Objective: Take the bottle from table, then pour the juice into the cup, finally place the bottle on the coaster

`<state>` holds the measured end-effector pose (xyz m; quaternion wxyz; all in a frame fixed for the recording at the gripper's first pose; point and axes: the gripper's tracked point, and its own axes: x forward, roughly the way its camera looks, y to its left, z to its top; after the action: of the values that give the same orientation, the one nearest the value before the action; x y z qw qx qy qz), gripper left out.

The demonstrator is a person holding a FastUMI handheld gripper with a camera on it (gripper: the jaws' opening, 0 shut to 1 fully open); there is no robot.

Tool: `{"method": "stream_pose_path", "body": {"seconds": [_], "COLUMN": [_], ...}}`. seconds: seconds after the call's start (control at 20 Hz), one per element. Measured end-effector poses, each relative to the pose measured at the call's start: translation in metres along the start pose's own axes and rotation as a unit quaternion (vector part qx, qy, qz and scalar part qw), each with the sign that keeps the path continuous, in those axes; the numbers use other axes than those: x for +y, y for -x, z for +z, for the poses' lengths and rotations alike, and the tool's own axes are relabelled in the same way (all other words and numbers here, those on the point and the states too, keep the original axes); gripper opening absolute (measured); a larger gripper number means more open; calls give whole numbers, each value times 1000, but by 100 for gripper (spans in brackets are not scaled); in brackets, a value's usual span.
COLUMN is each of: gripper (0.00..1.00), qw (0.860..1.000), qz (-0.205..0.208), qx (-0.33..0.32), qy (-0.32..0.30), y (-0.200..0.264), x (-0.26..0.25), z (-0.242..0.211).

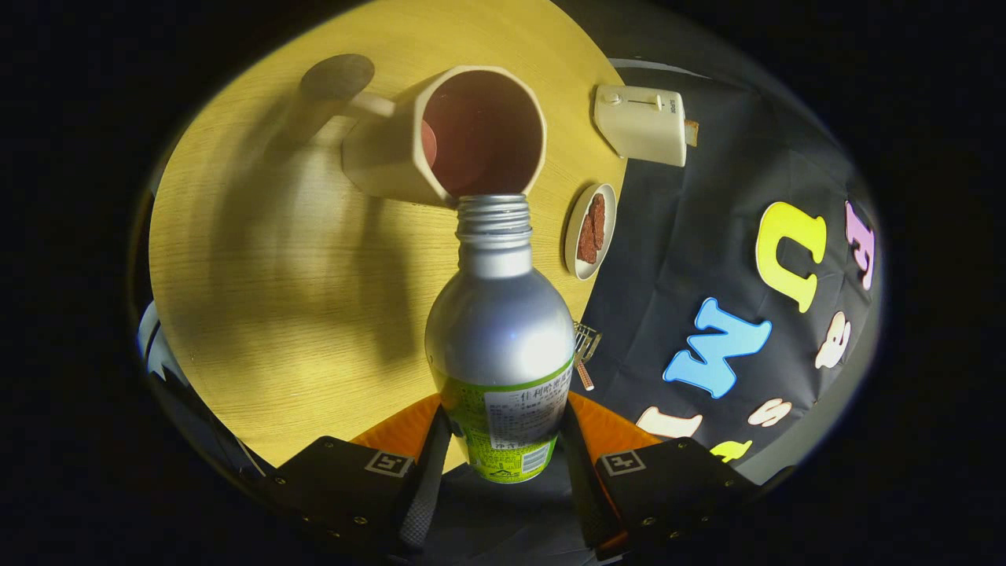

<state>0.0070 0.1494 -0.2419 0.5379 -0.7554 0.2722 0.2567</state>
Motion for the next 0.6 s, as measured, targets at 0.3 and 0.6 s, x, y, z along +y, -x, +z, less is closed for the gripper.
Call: {"method": "stream_pose_path", "body": {"seconds": [0.3,0.6], "gripper": [72,71], "qw": [1000,1000], "qz": [1,1], "qx": [4,11], "qy": [16,23], "y": [2,5], "x": [-3,-6], "z": [2,-2]}}
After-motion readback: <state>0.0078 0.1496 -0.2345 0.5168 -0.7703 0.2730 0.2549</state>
